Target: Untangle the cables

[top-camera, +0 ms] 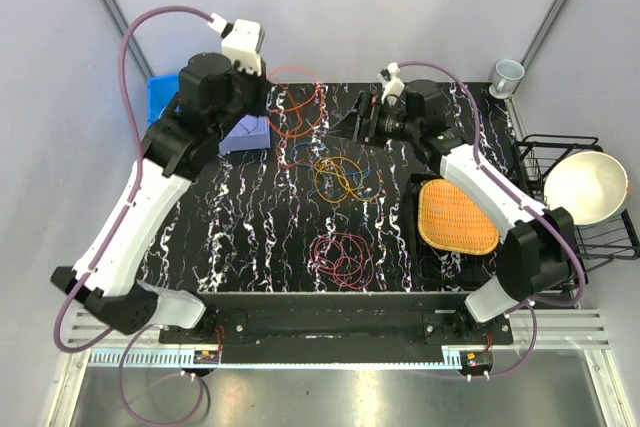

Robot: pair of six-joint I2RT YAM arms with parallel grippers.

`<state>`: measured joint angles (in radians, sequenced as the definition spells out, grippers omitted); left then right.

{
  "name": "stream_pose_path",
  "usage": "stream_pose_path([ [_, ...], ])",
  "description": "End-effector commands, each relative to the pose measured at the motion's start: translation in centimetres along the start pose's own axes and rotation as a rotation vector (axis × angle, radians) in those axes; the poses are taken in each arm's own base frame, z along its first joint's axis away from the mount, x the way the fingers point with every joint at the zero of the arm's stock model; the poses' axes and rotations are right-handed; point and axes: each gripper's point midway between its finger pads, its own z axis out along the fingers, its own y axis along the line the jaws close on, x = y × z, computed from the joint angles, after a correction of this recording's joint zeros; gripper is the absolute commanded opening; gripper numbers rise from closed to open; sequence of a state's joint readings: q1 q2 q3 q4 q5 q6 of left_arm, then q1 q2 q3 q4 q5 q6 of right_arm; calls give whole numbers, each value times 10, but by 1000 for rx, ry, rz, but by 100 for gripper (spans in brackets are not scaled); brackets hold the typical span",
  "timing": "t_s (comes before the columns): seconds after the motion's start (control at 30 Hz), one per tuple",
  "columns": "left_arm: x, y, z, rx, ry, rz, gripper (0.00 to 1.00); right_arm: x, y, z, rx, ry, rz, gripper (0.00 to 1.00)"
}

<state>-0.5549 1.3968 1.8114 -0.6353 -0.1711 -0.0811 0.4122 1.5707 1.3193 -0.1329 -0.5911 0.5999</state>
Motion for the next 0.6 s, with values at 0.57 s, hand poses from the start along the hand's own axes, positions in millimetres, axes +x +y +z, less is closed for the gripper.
stream_pose_path([
  [0.57, 127, -69, -36, 565, 217, 4, 0, 22, 98, -18, -410, 82, -464, 94],
])
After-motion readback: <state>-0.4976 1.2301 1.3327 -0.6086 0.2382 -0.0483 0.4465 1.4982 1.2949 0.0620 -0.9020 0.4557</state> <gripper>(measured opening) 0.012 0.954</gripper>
